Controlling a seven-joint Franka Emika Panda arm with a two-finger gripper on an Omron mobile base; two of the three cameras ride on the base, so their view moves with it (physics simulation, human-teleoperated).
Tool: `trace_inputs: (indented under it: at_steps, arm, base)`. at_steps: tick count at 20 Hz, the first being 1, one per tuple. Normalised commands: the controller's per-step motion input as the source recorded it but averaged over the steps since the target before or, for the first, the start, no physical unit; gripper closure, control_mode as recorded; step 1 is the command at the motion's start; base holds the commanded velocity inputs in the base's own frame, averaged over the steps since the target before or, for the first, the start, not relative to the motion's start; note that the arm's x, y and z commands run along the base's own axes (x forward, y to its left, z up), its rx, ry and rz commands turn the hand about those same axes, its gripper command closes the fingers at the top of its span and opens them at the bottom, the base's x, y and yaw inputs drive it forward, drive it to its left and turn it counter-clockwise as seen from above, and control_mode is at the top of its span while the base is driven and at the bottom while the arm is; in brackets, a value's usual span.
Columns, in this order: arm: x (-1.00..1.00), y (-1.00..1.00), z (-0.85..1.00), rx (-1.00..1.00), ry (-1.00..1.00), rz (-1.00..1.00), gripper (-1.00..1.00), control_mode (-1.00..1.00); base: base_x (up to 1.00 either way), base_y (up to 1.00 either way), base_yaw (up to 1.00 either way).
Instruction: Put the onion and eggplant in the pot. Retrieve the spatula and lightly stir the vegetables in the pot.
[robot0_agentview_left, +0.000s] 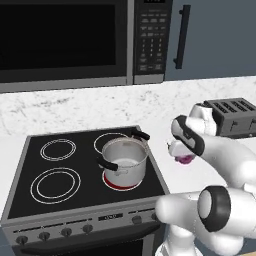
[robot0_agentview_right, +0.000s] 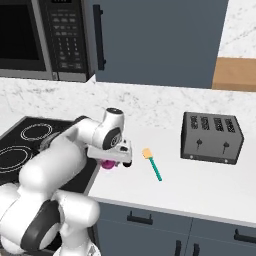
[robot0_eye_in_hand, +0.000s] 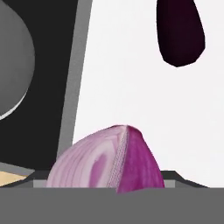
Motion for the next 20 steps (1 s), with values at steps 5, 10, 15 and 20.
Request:
trace_inputs:
  at_steps: [5,10,15,20]
  arm:
    - [-0.43,0.28,1.00,0.12,-0.13,0.01,1.00,-1.00]
    - [-0.02,0.88,1.00,0.08,-0.10,0.04,1.00,-1.00]
    - [0.32,1.00,0.63,-0.17,0.01,0.07,1.00,-1.00]
    - [0.66,0.88,-0.17,-0.16,0.20,0.02,1.00,-1.00]
  base:
    - [0.00,0.00,0.00]
    - [0.00,0.00,0.00]
    - [0.00,0.00,0.00]
    - [0.00,0.00,0.00]
